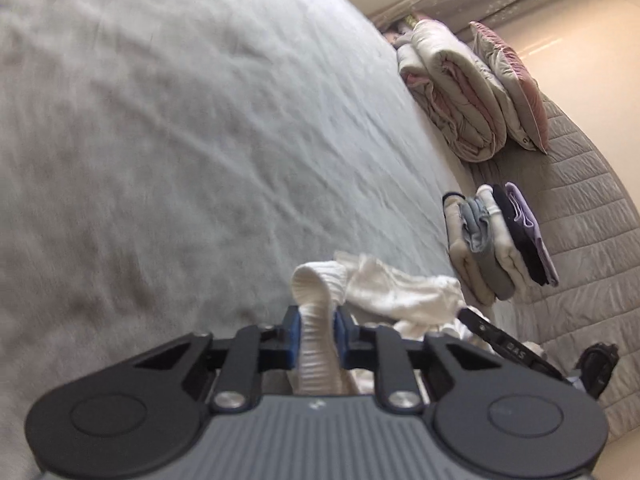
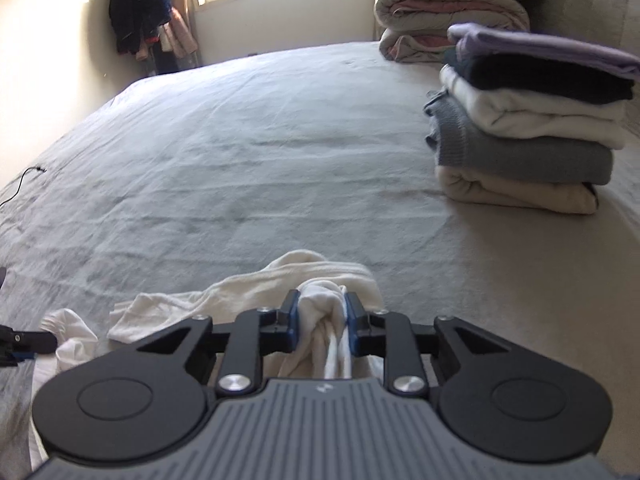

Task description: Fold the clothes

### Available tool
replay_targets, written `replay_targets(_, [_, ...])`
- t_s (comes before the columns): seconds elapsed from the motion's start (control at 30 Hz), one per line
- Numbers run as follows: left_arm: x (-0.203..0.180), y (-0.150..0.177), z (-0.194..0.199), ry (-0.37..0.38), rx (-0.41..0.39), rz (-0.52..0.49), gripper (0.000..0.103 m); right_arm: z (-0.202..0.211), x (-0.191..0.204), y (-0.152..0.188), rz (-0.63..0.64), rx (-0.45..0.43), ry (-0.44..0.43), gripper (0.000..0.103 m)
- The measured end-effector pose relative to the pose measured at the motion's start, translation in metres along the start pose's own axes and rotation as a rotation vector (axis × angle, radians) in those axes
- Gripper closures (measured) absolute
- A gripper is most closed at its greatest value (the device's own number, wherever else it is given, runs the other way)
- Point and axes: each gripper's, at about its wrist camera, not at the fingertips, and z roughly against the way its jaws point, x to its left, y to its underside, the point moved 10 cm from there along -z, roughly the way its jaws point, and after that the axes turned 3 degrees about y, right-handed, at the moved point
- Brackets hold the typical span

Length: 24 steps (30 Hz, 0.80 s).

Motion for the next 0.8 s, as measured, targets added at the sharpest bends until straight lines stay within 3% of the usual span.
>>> replay_targets(0.23, [0.008,-0.057,0.027,-0.112,-0.152,-0.072,0.098,0.027,-0.024,-0.013,-0.029,-0.079,0.07,0.084])
replay_targets(0.5, [0.0,-0.104,0.049,-0.232,-0.322,-0.159,0.098,0.031,-0.028,-0.002,-0.07,-0.003,0.026,0.084])
replay_targets(0.8, [0.002,-0.118,0.017,-0.272,-0.333,-0.14,0.098,0.026,-0.008,0.012,-0.007,0.04,0.007,0.078])
